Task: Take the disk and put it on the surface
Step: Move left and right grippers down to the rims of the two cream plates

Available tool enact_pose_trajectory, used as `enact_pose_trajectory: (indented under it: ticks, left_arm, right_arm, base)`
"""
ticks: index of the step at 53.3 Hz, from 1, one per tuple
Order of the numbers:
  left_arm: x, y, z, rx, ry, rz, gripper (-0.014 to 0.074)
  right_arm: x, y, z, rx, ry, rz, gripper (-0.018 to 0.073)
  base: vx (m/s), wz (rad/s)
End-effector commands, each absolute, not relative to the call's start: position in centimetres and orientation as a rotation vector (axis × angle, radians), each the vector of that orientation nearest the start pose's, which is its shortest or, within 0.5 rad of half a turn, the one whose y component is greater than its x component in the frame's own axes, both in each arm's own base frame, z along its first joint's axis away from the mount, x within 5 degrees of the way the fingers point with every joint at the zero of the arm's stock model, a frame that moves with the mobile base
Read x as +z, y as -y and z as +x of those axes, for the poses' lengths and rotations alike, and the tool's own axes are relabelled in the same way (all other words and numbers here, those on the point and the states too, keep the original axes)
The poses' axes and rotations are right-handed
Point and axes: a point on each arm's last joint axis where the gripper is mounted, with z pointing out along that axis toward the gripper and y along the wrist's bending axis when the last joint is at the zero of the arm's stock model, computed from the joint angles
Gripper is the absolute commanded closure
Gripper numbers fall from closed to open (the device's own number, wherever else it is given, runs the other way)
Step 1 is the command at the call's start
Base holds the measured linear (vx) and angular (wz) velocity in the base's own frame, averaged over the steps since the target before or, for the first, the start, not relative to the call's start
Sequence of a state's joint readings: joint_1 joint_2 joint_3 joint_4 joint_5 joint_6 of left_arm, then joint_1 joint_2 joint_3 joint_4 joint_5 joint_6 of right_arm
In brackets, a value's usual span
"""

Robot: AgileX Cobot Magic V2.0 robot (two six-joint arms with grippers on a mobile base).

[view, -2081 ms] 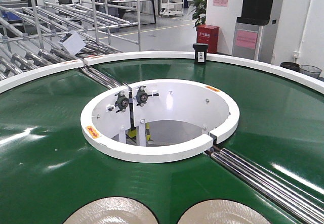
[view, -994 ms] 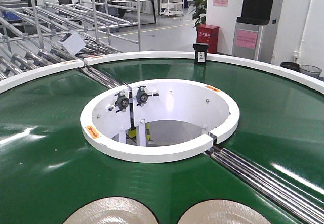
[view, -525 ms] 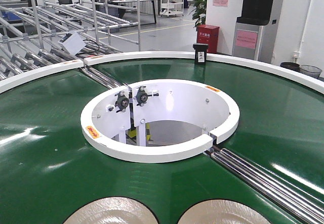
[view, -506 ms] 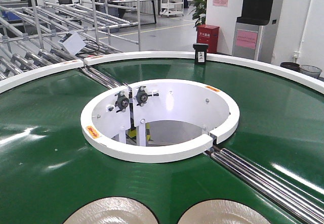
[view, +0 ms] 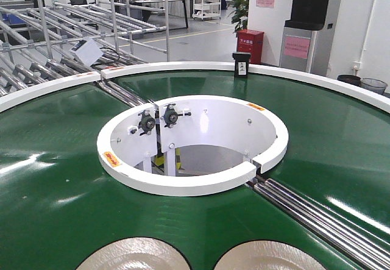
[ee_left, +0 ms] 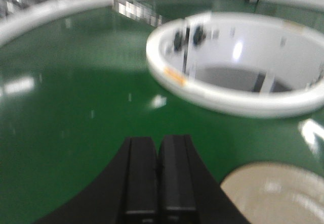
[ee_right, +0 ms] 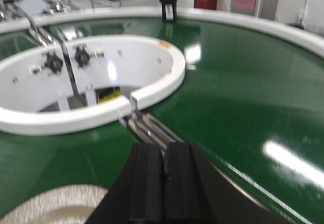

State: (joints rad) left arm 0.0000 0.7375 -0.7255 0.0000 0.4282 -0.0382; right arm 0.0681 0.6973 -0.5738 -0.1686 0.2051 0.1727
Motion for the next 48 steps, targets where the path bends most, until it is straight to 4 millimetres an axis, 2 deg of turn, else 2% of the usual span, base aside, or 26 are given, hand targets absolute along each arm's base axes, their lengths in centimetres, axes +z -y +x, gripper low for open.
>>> enact_pose_trajectory:
  ticks: [1,15,20,29,38,48]
  left_arm:
    - [35.1,0.1,16.7,-0.030,-1.939,-0.036,0.0449]
    - [31.8,0.1,20.5,-0.026,-2.119,-0.038,0.0154]
    - [30.7,0.1,21.6,-0.025,-2.162,-0.039,0.0087]
    - [28.5,0.2,23.9,-0.069,-2.218,-0.085,0.0062]
    - [25.8,0.5,25.8,-0.140,-2.315,-0.174,0.0063]
    - [23.2,1.1,26.8,-0.259,-2.428,-0.282,0.0064]
  right_arm:
    - [33.4,-0.8,15.7,0.027,-1.768,-0.039,0.0449]
    - [31.7,-0.9,17.2,0.016,-1.893,-0.037,0.0215]
    - [31.5,-0.9,17.4,0.014,-1.912,-0.037,0.0142]
    - [31.4,-0.9,17.4,0.014,-1.914,-0.037,0.0079]
    - [31.4,-0.9,17.4,0.015,-1.914,-0.036,0.0078]
    - [31.4,-0.8,17.4,0.014,-1.922,-0.035,0.0078]
  base:
    - [0.00,0.00]
    - [0.00,0.00]
    - [0.00,0.00]
    - [0.00,0.00]
    - [0.00,0.00]
    - [0.00,0.00]
